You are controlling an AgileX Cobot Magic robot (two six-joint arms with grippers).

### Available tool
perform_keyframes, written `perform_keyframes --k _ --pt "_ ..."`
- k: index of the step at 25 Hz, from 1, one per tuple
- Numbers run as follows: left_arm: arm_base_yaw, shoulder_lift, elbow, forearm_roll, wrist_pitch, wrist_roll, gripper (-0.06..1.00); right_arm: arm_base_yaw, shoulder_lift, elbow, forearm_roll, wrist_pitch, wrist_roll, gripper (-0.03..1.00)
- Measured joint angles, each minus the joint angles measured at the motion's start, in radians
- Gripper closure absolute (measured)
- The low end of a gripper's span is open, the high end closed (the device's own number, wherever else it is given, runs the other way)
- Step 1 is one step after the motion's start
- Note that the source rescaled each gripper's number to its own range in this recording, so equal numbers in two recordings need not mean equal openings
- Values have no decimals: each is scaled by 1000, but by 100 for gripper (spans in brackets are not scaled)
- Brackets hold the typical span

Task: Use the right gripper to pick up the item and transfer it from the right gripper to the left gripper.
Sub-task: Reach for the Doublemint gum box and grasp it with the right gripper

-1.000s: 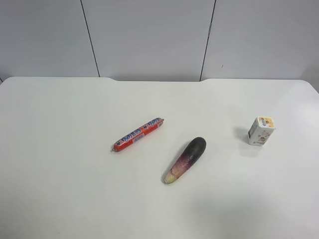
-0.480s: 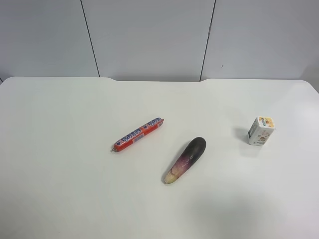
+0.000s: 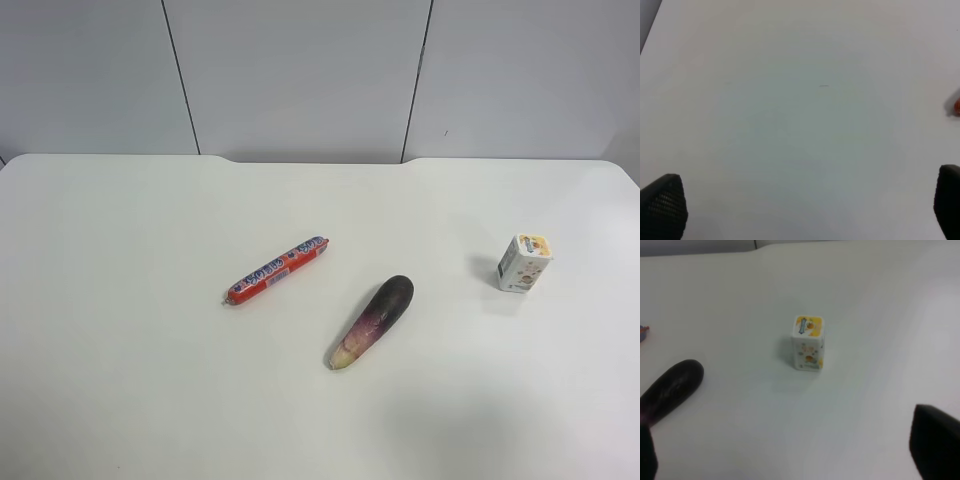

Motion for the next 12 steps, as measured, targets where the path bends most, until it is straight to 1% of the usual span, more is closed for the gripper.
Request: perform_keyframes --k 12 --pt "0 0 0 0 0 0 -6 0 9 -4 5 4 2 -3"
